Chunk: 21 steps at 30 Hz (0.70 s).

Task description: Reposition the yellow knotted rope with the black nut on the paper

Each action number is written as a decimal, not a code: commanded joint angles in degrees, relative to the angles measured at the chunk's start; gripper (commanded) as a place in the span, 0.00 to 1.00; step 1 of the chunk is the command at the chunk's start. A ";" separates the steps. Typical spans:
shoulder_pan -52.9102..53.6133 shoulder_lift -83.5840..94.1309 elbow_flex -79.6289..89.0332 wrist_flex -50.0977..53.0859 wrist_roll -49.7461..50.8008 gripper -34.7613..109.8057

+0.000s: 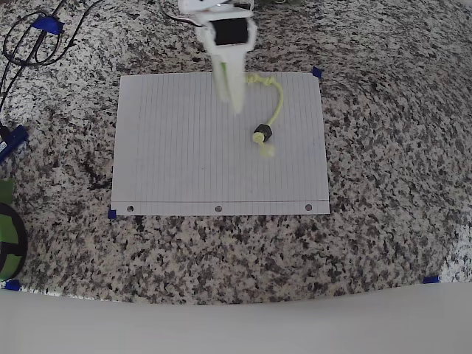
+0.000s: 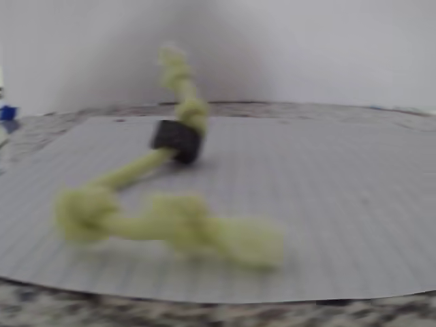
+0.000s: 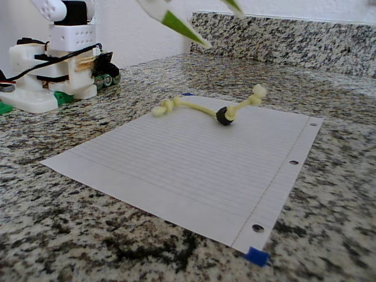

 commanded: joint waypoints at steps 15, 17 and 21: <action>7.65 1.41 3.96 1.85 -2.55 0.68; 8.26 2.02 4.66 1.85 -3.60 0.68; 9.67 4.13 7.82 0.53 -7.47 0.68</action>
